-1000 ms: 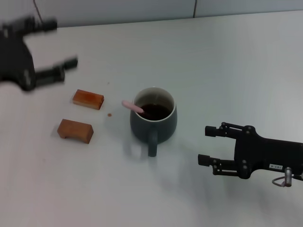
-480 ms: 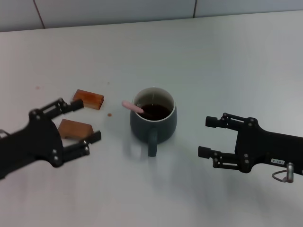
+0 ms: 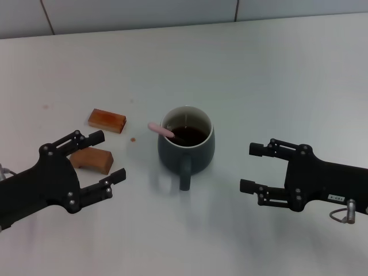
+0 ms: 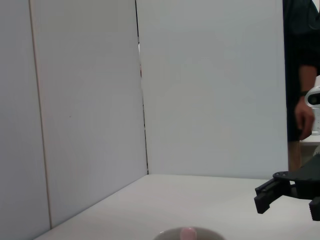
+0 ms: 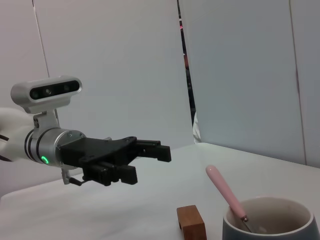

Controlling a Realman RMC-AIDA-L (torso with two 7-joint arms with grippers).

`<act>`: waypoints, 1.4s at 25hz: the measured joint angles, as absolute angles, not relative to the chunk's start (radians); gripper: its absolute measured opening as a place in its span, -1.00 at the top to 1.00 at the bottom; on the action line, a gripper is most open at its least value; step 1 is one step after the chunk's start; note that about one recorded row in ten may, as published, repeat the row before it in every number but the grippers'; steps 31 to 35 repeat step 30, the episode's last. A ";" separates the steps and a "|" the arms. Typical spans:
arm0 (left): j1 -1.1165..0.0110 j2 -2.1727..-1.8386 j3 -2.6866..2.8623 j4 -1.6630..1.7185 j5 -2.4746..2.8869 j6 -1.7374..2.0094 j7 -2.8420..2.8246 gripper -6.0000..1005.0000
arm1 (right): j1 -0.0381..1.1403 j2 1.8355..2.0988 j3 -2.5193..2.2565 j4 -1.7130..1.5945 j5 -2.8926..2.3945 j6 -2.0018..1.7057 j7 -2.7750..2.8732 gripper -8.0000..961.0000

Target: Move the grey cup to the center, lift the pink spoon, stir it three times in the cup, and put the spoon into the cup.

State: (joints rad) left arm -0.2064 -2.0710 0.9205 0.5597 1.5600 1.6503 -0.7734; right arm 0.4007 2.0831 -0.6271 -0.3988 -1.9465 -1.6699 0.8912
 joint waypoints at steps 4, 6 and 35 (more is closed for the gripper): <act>-0.209 -2.071 0.922 0.535 1.561 1.653 -0.766 -0.55 | 0.401 2.083 -0.630 -0.399 -1.946 -1.670 0.891 -0.64; -0.211 -2.070 0.922 0.529 1.562 1.654 -0.764 -0.55 | 0.401 2.083 -0.632 -0.399 -1.946 -1.671 0.891 -0.64; -0.211 -2.069 0.923 0.518 1.569 1.658 -0.763 -0.55 | 0.408 2.083 -0.632 -0.389 -1.947 -1.668 0.891 -0.64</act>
